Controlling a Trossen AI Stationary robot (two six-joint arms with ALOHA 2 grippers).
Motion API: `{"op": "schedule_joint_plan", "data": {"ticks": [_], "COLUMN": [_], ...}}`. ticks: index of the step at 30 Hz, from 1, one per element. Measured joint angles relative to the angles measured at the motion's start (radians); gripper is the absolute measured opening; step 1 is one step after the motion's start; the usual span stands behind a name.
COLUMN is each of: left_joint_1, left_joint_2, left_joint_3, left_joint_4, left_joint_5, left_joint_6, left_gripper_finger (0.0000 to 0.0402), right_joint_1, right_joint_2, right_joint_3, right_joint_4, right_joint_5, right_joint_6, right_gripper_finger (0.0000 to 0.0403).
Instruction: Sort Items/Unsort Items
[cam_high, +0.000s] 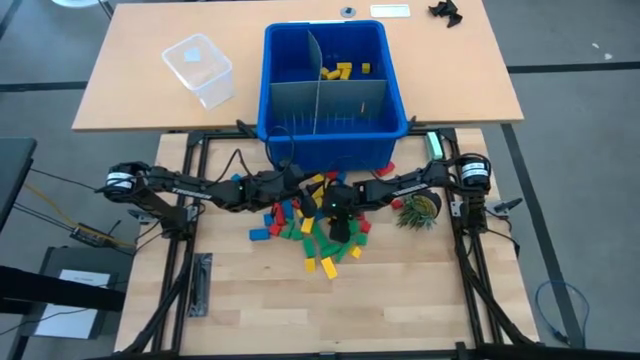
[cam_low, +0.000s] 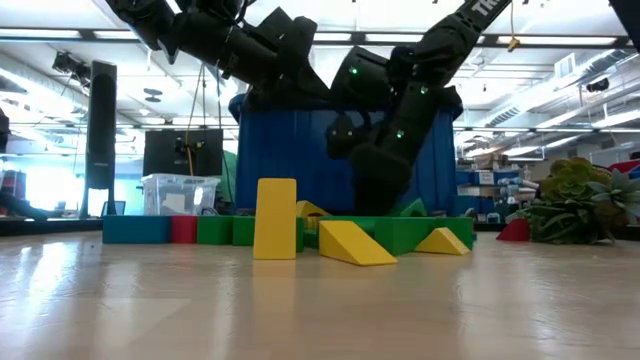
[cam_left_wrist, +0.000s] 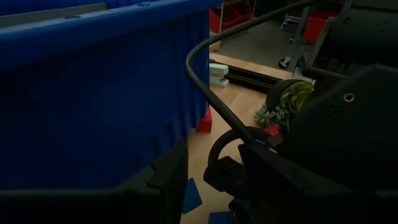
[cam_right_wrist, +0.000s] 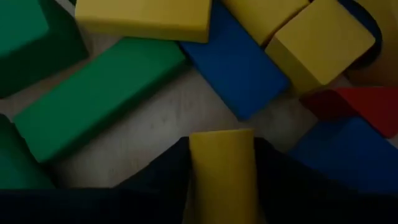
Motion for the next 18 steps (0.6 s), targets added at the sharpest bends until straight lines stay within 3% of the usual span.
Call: {"op": "schedule_joint_plan", "data": {"ticks": [10,18], "left_joint_1": [-0.002,-0.003], "left_joint_2": [0.0,-0.002], "left_joint_3": [0.001,0.003], "left_joint_4": [0.006,0.012], "left_joint_5": [0.011,0.01], "left_joint_6": [0.0,0.0], "left_gripper_finger": [0.0168,0.0168], "right_joint_1": [0.006,0.006], "right_joint_2": [-0.05,-0.284], "right_joint_3": [-0.008,-0.008], "right_joint_4": [-0.053,-0.118], "right_joint_5": [0.049,0.053], "right_joint_6": [-0.057,-0.084], "right_gripper_finger": [0.0129,0.0129]}}
